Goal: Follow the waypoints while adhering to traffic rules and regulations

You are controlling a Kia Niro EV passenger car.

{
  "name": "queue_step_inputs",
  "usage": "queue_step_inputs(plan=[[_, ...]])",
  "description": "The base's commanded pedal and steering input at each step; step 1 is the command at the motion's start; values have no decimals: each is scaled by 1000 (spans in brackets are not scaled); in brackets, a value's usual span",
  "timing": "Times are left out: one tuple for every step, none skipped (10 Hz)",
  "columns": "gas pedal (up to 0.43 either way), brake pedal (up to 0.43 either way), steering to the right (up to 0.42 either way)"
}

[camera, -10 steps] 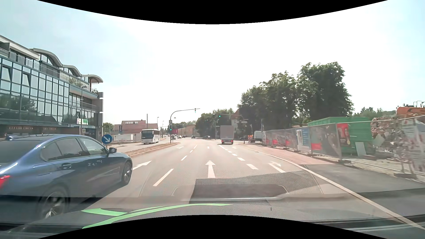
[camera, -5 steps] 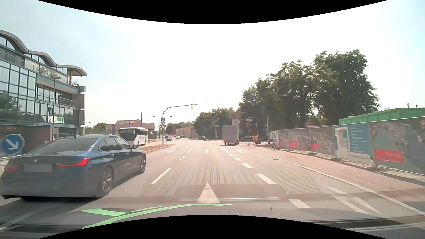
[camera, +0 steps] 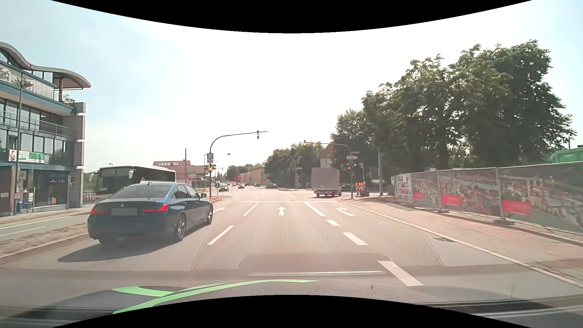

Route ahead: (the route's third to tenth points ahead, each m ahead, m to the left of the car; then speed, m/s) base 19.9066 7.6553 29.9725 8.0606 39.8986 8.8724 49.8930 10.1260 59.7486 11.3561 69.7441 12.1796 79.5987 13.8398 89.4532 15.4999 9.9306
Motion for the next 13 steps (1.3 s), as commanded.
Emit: queue_step_inputs(plan=[[0,341,-6],[0,341,-6],[0,341,-7],[0,329,-8],[0,323,-10],[0,323,-11],[0,323,-11],[0,323,-12],[0,317,-13],[0,305,-13],[0,293,-13],[0,293,-13],[0,293,-13]])
